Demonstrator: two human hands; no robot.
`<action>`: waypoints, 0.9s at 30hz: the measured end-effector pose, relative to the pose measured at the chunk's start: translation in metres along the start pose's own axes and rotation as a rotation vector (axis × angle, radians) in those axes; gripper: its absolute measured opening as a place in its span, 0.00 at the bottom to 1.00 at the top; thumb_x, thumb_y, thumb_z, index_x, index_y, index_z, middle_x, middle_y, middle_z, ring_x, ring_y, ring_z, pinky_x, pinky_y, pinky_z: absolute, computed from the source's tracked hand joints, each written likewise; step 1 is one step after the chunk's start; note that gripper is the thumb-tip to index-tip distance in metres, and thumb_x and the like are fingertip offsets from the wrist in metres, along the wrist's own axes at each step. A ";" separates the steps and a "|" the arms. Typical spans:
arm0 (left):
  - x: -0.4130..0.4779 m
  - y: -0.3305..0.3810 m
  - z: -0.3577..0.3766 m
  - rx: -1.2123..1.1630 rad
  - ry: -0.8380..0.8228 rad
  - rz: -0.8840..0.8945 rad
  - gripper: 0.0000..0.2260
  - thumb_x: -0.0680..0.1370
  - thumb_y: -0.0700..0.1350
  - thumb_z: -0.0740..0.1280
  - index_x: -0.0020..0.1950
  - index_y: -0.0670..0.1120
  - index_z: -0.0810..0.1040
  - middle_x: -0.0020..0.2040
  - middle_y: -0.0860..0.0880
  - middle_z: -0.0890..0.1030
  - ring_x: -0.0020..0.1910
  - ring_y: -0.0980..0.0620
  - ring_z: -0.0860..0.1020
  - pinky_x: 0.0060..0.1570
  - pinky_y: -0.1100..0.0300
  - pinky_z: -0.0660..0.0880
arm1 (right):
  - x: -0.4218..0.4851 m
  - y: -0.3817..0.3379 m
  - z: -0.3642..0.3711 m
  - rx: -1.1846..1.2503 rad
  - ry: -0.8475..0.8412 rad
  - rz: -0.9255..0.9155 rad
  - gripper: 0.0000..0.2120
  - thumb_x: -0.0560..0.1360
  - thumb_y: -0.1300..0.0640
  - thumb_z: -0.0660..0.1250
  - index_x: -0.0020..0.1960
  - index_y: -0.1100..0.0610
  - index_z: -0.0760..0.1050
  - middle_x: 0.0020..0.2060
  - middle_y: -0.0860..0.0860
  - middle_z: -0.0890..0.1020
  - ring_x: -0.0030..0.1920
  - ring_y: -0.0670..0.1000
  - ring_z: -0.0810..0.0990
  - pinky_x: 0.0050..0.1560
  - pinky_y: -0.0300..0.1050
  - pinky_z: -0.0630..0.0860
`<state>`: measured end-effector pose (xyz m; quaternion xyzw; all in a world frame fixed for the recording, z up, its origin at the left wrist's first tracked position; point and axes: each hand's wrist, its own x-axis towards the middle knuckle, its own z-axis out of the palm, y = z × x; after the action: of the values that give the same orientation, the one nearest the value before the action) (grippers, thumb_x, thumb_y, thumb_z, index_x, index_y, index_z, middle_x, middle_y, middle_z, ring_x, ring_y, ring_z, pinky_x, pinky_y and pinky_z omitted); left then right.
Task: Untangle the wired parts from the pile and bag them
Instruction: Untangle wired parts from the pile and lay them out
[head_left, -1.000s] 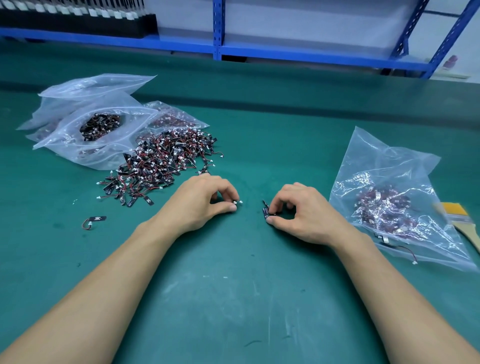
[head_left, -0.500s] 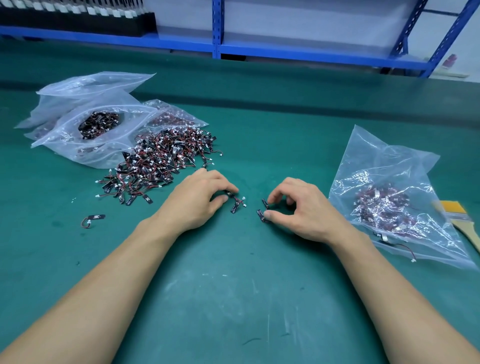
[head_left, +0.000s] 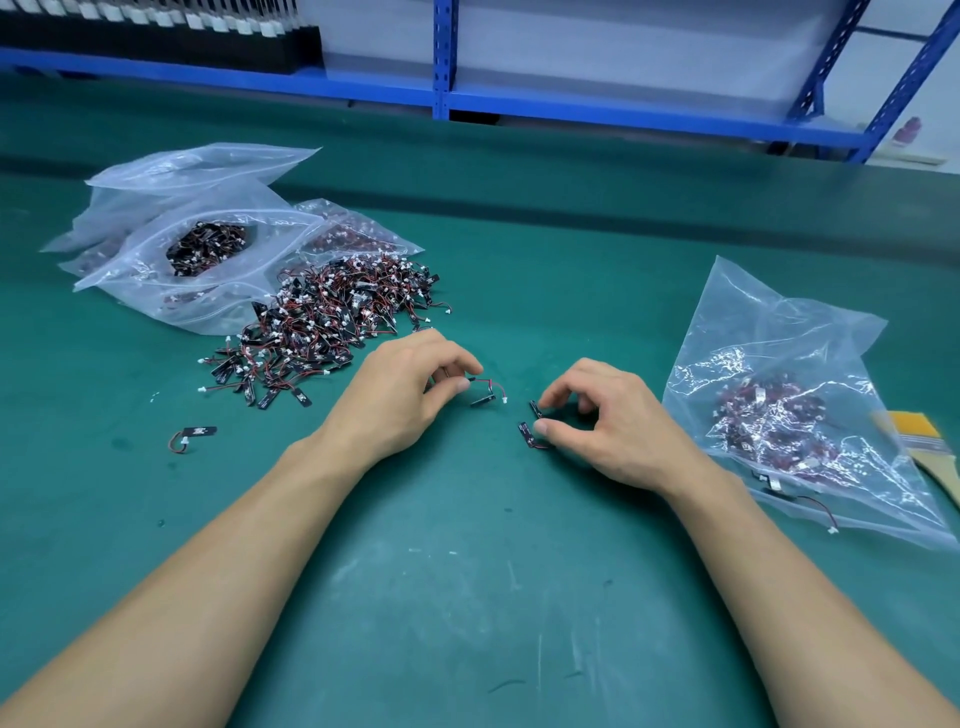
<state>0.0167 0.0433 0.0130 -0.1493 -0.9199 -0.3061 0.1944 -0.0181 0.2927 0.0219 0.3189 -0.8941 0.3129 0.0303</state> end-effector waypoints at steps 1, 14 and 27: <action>0.000 0.001 0.000 -0.012 0.010 0.004 0.06 0.77 0.38 0.72 0.51 0.48 0.84 0.42 0.53 0.79 0.41 0.53 0.78 0.45 0.56 0.76 | 0.000 0.000 0.000 0.000 0.001 0.000 0.07 0.72 0.52 0.77 0.46 0.52 0.81 0.41 0.39 0.75 0.44 0.35 0.72 0.44 0.28 0.66; -0.002 0.014 -0.003 -0.165 -0.083 -0.020 0.06 0.75 0.39 0.74 0.48 0.50 0.85 0.39 0.55 0.84 0.38 0.54 0.80 0.43 0.59 0.77 | 0.000 0.000 -0.001 0.007 -0.006 0.012 0.07 0.72 0.51 0.76 0.46 0.50 0.80 0.41 0.39 0.75 0.43 0.37 0.71 0.43 0.30 0.66; -0.002 0.018 0.003 -0.654 -0.107 -0.209 0.08 0.74 0.35 0.74 0.49 0.46 0.80 0.40 0.47 0.84 0.35 0.46 0.83 0.41 0.59 0.80 | 0.002 -0.014 0.012 0.069 0.089 0.016 0.13 0.70 0.44 0.77 0.51 0.49 0.84 0.45 0.44 0.81 0.48 0.48 0.73 0.53 0.44 0.72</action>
<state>0.0249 0.0586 0.0190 -0.1245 -0.7922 -0.5948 0.0552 -0.0097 0.2759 0.0203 0.2984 -0.8831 0.3576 0.0563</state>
